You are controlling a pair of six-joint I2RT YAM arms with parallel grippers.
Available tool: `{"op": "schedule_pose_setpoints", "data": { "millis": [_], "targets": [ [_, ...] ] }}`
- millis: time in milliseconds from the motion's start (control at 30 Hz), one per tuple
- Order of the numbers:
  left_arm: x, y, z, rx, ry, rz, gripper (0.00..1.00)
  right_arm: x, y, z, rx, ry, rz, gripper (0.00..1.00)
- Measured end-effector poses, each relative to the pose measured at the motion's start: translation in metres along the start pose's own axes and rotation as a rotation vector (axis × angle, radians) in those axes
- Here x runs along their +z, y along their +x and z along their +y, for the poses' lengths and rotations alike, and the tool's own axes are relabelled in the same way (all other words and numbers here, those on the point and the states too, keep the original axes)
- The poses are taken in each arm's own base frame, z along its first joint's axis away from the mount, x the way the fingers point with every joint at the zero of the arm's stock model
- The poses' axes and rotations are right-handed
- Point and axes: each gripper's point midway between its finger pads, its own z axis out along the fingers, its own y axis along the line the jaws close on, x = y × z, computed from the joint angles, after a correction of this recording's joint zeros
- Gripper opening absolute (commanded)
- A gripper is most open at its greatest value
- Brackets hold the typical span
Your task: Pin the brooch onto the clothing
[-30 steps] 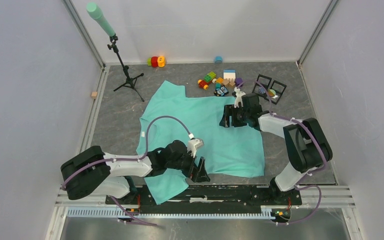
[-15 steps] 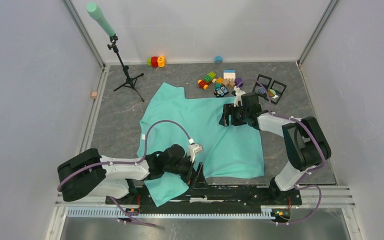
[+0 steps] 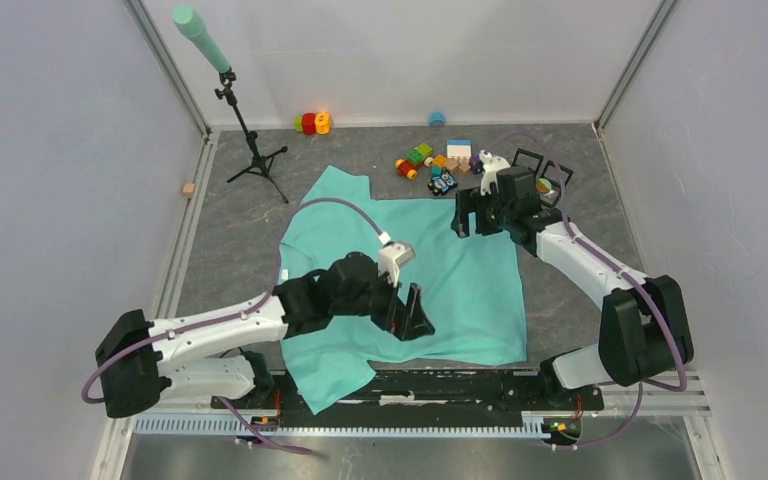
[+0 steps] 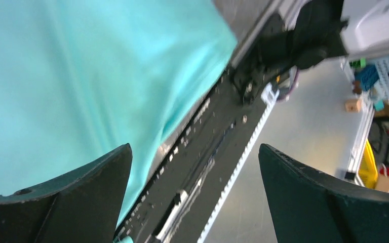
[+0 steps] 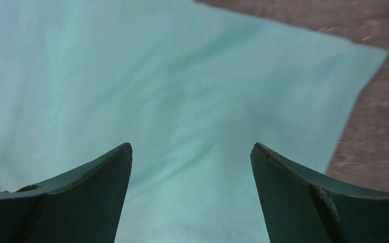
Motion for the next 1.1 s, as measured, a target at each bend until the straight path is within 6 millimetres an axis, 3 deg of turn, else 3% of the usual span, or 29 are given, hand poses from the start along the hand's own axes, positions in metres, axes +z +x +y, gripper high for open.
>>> {"op": "schedule_pose_setpoints", "data": {
  "millis": [133, 267, 400, 600, 700, 900, 1100],
  "targets": [
    [-0.014, -0.050, 0.004, 0.014, -0.049, -0.089, 1.00, -0.012, -0.028, -0.020, -0.053, 0.134, -0.035, 0.90],
    [-0.040, -0.085, 0.063, -0.068, -0.210, -0.164, 1.00, -0.023, -0.038, -0.046, -0.089, 0.289, -0.032, 0.87],
    [-0.082, -0.104, 0.128, -0.160, -0.405, -0.228, 1.00, -0.030, -0.034, -0.067, -0.106, 0.408, -0.009, 0.82],
    [-0.128, -0.112, 0.177, -0.220, -0.569, -0.274, 1.00, -0.032, -0.030, -0.089, -0.135, 0.530, 0.017, 0.80],
    [-0.144, -0.113, 0.186, -0.234, -0.610, -0.261, 1.00, -0.036, -0.030, -0.100, -0.155, 0.596, 0.025, 0.79],
    [-0.159, -0.123, 0.181, -0.223, -0.593, -0.309, 1.00, -0.046, -0.034, -0.124, -0.215, 0.748, 0.051, 0.75],
    [-0.185, -0.125, 0.183, -0.227, -0.642, -0.382, 1.00, -0.034, -0.044, -0.147, -0.282, 0.858, 0.102, 0.71]
  ]
}}
